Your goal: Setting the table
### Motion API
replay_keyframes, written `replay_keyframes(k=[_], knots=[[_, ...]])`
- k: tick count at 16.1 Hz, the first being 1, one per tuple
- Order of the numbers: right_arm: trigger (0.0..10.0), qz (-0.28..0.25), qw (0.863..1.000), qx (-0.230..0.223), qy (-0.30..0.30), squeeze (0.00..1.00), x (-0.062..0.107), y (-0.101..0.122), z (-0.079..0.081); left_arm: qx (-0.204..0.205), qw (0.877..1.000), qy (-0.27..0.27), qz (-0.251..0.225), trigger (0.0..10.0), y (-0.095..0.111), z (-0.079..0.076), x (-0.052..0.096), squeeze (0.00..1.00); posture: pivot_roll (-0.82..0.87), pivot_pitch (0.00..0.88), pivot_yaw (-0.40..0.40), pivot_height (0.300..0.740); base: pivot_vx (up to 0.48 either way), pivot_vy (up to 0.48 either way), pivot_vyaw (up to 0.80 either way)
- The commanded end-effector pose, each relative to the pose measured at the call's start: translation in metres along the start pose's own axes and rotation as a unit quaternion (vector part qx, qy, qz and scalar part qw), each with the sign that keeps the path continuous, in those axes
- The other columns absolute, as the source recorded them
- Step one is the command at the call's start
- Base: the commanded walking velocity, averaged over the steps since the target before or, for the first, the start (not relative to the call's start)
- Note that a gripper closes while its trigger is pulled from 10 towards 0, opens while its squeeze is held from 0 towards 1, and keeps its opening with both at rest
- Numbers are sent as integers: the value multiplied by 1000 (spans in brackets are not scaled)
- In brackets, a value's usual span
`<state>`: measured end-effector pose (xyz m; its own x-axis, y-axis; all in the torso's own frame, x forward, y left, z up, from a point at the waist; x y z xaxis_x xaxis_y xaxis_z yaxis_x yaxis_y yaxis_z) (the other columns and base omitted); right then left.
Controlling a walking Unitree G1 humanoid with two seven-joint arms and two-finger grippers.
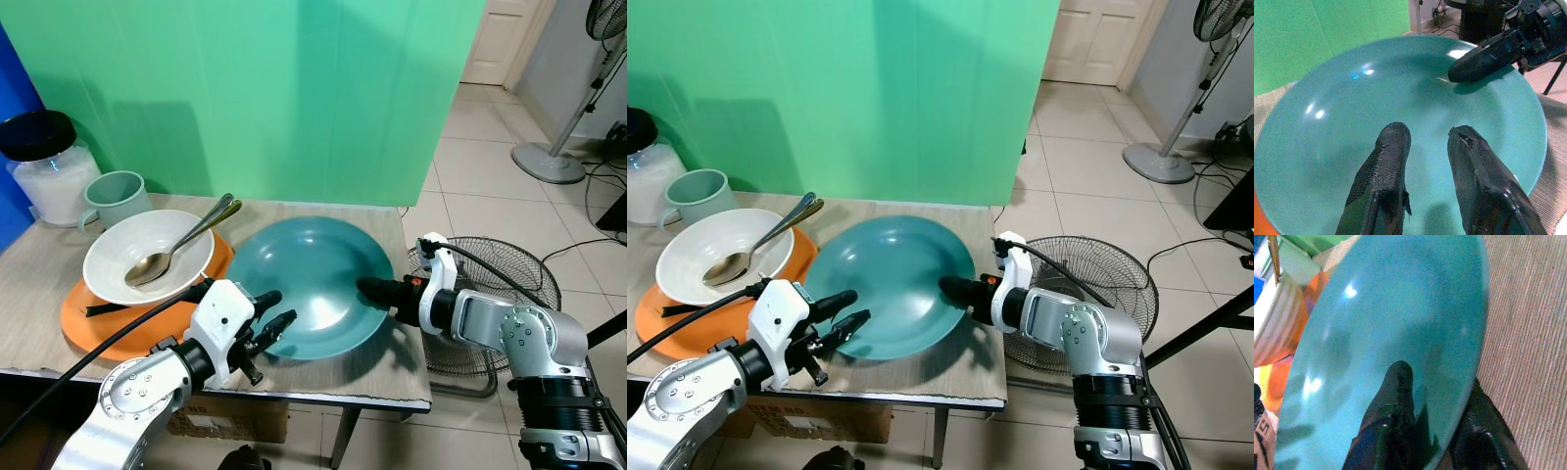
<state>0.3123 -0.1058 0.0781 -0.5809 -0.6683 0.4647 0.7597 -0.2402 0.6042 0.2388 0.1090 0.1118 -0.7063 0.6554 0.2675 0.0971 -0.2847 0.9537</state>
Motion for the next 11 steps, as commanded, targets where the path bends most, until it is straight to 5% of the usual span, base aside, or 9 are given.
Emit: replay_keyframes(k=[1, 6, 11], knots=[[0, -14, 1000, 9, 7, 0, 2, 5, 5, -4, 1000, -2, 1, 10000, 0, 0, -1, 0, 183, 0, -44, 727, 0, 0, 0], [0, -46, 999, -3, 17, 0, 10, 15, 6, -9, 1000, 0, -3, 10000, 3, 2, -2, 0, 179, 0, -38, 727, 0, 0, 0], [0, -110, 993, -26, 22, 0, 40, 31, 2, -4, 1000, 13, -27, 10000, 13, 10, -5, 0, 163, 0, -19, 727, 0, 0, 0]])
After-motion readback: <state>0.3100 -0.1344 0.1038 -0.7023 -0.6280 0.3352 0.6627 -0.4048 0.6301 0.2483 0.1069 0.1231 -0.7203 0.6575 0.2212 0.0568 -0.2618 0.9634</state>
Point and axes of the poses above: a point about 5 cm out from each wrist's last joint towards the gripper, its own x axis pointing back from the gripper into the wrist, its own y axis along the axis of the wrist's last joint, z = x × y, the point moved 5 cm from there along -x, pointing out of the wrist towards the gripper, and after that the axes turned 1 degree about -x, right-handed, at the moved point
